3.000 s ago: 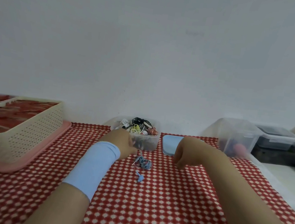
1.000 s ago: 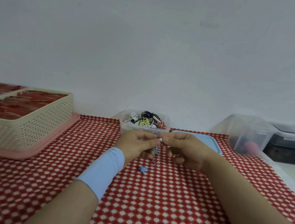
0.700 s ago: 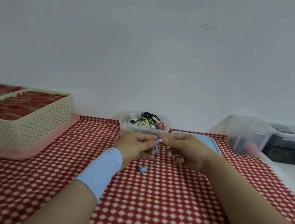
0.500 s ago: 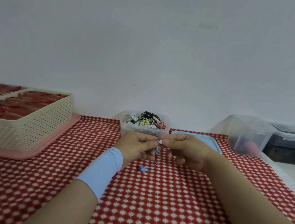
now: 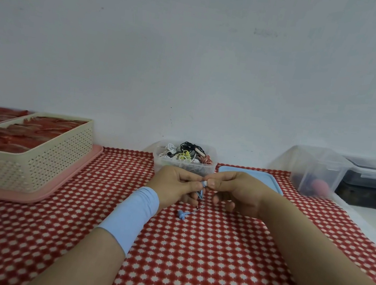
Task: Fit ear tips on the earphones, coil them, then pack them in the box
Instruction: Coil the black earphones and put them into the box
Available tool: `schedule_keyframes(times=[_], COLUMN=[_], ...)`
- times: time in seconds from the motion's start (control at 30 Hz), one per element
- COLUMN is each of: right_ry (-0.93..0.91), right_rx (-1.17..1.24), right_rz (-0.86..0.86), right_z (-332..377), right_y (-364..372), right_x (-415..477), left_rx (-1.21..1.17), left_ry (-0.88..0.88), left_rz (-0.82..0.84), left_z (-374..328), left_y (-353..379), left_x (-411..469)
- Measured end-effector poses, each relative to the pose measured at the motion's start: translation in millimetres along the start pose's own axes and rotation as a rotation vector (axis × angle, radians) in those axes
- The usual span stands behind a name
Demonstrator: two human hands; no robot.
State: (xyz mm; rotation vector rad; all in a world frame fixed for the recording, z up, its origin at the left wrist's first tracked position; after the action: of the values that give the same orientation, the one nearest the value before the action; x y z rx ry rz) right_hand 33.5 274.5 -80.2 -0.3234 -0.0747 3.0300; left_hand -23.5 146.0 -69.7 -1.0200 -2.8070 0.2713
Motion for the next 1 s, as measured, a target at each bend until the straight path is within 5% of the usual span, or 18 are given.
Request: schedule_keyframes(times=[1.0], right_ry=[0.096], right_rx=[-0.098], right_rz=[-0.076], right_z=[-3.0], right_y=[-4.3], right_x=[-5.6], left_rx=[0.139], left_ry=[-0.037], left_rz=[0.061], left_z=[3.8], left_y=[3.5], left_x=[1.9])
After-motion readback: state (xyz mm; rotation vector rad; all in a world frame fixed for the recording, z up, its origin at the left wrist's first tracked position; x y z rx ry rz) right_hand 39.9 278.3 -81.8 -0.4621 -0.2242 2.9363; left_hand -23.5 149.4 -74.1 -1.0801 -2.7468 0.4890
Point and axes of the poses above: each hand's wrist, its own x-axis towards the middle knuckle, its own y-axis out of the palm, z = x × y, the point moved 9 cm from there along x, towards the middle knuckle
